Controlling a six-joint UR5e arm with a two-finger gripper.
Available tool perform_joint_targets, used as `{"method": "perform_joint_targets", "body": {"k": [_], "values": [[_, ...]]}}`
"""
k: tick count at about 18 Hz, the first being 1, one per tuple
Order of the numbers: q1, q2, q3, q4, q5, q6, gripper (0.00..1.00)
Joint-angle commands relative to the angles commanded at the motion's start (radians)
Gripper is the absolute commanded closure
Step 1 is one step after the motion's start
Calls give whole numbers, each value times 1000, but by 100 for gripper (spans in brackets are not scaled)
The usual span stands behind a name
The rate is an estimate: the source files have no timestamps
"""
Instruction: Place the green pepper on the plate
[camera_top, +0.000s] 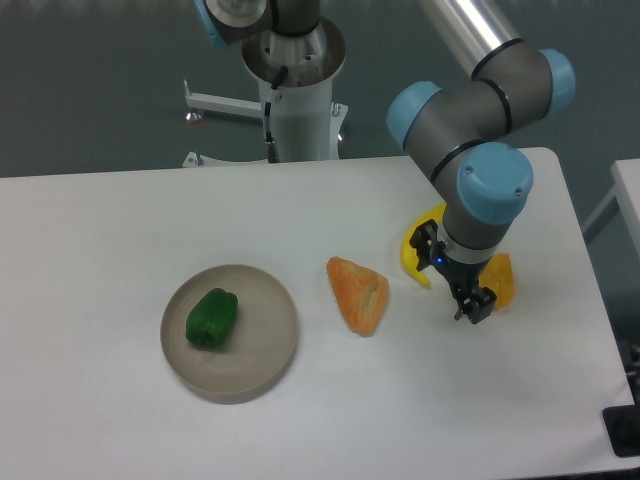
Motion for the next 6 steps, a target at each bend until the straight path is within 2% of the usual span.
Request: {"method": "perform_joint_targets", "body": {"k": [6], "values": [[15, 8, -2, -3, -5, 23, 0]]}}
